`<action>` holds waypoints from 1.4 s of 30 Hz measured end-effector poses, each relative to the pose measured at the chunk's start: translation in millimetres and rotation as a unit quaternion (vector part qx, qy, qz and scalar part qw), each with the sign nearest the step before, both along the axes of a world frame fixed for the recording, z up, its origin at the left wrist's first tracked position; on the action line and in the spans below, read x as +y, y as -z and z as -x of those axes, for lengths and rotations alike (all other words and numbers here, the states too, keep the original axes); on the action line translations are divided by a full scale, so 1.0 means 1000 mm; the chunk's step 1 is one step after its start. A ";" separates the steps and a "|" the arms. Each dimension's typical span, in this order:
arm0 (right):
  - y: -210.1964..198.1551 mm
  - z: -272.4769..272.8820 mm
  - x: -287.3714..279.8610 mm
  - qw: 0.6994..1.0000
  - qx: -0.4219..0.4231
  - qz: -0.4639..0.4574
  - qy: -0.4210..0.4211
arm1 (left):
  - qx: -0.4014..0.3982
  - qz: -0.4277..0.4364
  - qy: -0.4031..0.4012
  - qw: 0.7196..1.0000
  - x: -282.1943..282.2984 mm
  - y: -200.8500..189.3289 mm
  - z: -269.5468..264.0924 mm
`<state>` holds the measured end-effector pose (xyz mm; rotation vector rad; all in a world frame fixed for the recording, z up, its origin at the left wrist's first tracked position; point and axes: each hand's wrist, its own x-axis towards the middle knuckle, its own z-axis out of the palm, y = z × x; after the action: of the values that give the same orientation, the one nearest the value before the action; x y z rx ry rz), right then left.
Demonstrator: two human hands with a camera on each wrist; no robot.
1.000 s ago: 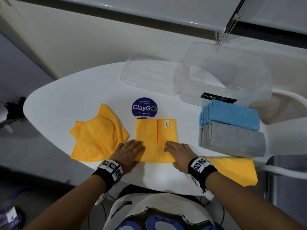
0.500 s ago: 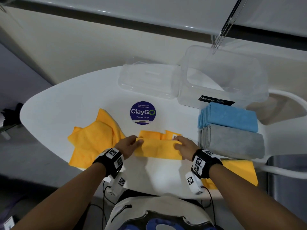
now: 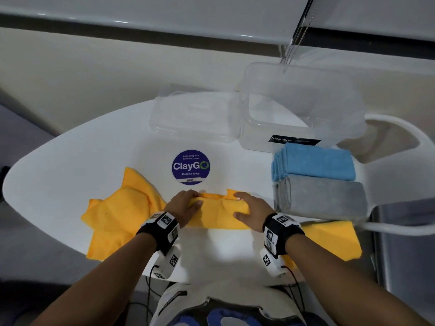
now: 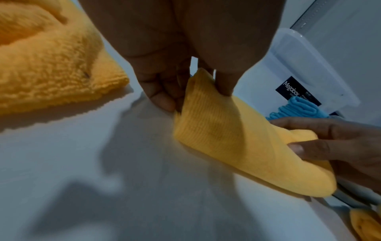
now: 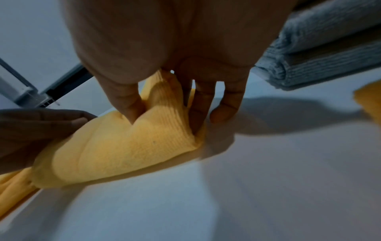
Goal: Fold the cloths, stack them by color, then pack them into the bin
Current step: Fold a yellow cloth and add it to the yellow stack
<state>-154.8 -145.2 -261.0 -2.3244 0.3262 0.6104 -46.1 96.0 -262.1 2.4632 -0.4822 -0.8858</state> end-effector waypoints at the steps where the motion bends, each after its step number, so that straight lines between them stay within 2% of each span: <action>1: 0.001 0.000 0.001 1.000 0.010 0.017 -0.017 | 0.013 -0.005 0.005 1.000 0.000 0.000 0.000; 4: 0.000 -0.002 0.004 0.994 0.015 0.069 -0.088 | 0.034 -0.028 0.040 0.998 0.000 0.001 0.001; 6: 0.000 -0.004 0.007 0.987 -0.016 0.098 -0.128 | 0.019 -0.054 0.066 0.996 -0.002 0.002 0.001; 9: 0.001 -0.009 0.008 0.982 -0.027 0.100 -0.156 | -0.006 -0.060 0.058 0.997 -0.005 0.003 -0.001; 10: 0.001 -0.010 0.008 0.987 -0.021 0.074 -0.138 | -0.010 -0.056 0.053 0.997 -0.006 0.003 -0.002; 13: -0.001 -0.012 0.002 1.000 -0.009 -0.010 -0.012 | -0.007 -0.039 0.048 0.998 -0.005 0.005 -0.006; 15: 0.000 -0.014 -0.002 0.999 -0.008 -0.008 0.039 | 0.001 -0.023 0.039 0.999 -0.005 0.005 -0.009; 18: 0.002 -0.017 -0.002 0.998 -0.035 0.016 0.045 | 0.000 -0.020 0.047 0.999 -0.009 0.005 -0.012; 20: 0.001 -0.018 0.002 0.998 -0.047 0.051 0.009 | -0.010 -0.032 0.071 0.997 -0.012 0.004 -0.012; 23: 0.001 -0.016 0.013 0.980 -0.062 0.163 -0.090 | -0.043 -0.044 0.093 0.994 -0.014 0.002 -0.009; 26: 0.001 -0.020 0.019 0.979 -0.036 0.173 -0.103 | -0.148 -0.084 0.150 0.974 -0.015 0.001 -0.008; 28: 0.000 -0.027 0.020 0.976 -0.020 0.177 -0.122 | -0.186 -0.103 0.188 0.959 -0.016 0.000 -0.009; 34: -0.003 -0.038 0.019 0.980 -0.021 0.137 -0.147 | -0.179 -0.123 0.216 0.952 -0.022 -0.001 -0.010; 39: -0.009 -0.027 0.030 0.964 -0.078 0.205 -0.152 | -0.174 -0.097 0.203 0.959 -0.028 -0.005 -0.005; 42: -0.012 -0.018 0.044 0.949 -0.113 0.220 -0.195 | -0.182 -0.100 0.234 0.950 -0.030 -0.004 0.001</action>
<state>-137.0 -101.1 -248.7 -2.8917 -0.1268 0.4804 -47.0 65.9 -258.2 2.7633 -1.1997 -0.6681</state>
